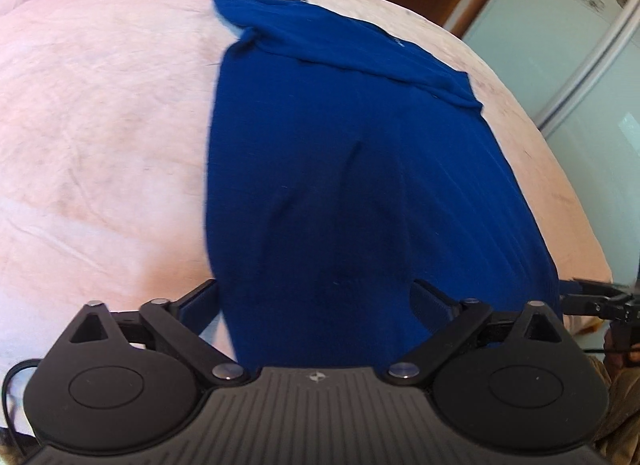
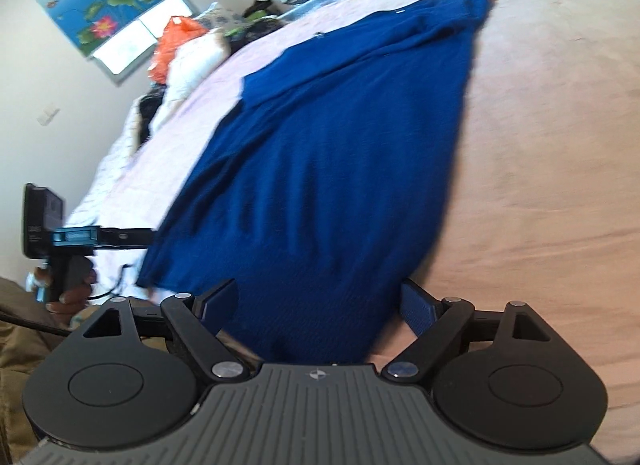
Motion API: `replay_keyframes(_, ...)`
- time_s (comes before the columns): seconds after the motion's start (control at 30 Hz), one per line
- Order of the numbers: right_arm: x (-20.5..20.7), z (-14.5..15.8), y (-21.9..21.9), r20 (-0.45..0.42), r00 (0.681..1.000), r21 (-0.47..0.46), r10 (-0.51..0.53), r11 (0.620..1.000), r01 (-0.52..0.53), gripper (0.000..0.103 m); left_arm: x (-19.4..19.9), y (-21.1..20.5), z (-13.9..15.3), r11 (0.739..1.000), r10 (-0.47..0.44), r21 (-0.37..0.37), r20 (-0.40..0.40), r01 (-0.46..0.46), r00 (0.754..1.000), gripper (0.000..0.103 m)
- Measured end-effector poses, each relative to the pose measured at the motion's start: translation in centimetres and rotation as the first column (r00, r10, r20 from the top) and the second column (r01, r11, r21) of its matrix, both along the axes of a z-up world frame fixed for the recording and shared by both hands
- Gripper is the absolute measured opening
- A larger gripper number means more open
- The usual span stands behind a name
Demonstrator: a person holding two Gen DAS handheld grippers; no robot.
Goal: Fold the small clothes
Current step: 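Grasp the sweater hem with the left gripper while the right gripper grasps the hem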
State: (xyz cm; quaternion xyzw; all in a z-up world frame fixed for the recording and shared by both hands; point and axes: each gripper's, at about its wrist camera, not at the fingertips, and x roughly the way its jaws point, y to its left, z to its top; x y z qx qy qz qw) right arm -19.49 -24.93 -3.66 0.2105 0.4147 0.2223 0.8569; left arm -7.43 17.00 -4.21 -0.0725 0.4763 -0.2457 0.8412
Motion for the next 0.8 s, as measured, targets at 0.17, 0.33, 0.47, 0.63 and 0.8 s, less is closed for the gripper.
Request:
replay_keyframes(0.17, 1.3, 0.0, 1.8, 0.012, 0.999, 0.012, 0.041, 0.999, -0.041, 0.067, -0.5, -1.9, 0.2, 0.997, -0.044, 0.071, 0.041, 0.041, 0.998, 0.058)
replay_keyframes(0.33, 1.7, 0.1, 3.0, 0.024, 0.998, -0.032, 0.059, 0.998, -0.059, 0.042, -0.3, -1.7, 0.3, 0.996, -0.022, 0.090, 0.031, 0.019, 0.999, 0.020)
replay_keyframes(0.47, 1.4, 0.0, 2.4, 0.009, 1.000, -0.050, 0.019, 0.999, -0.018, 0.018, -0.2, -1.5, 0.4, 0.997, -0.007, 0.083, 0.028, 0.005, 1.000, 0.015)
replay_keyframes(0.63, 1.5, 0.4, 2.0, 0.028, 1.000, -0.021, 0.001, 1.000, 0.000, 0.015, -0.7, -3.0, 1.5, 0.993, -0.022, 0.117, 0.100, 0.010, 0.995, 0.014)
replay_keyframes(0.8, 2.2, 1.5, 1.9, 0.085, 0.996, -0.010, -0.013, 1.000, 0.014, 0.014, -0.7, -4.9, 3.4, 0.989, -0.040, 0.151, 0.217, 0.007, 0.975, 0.014)
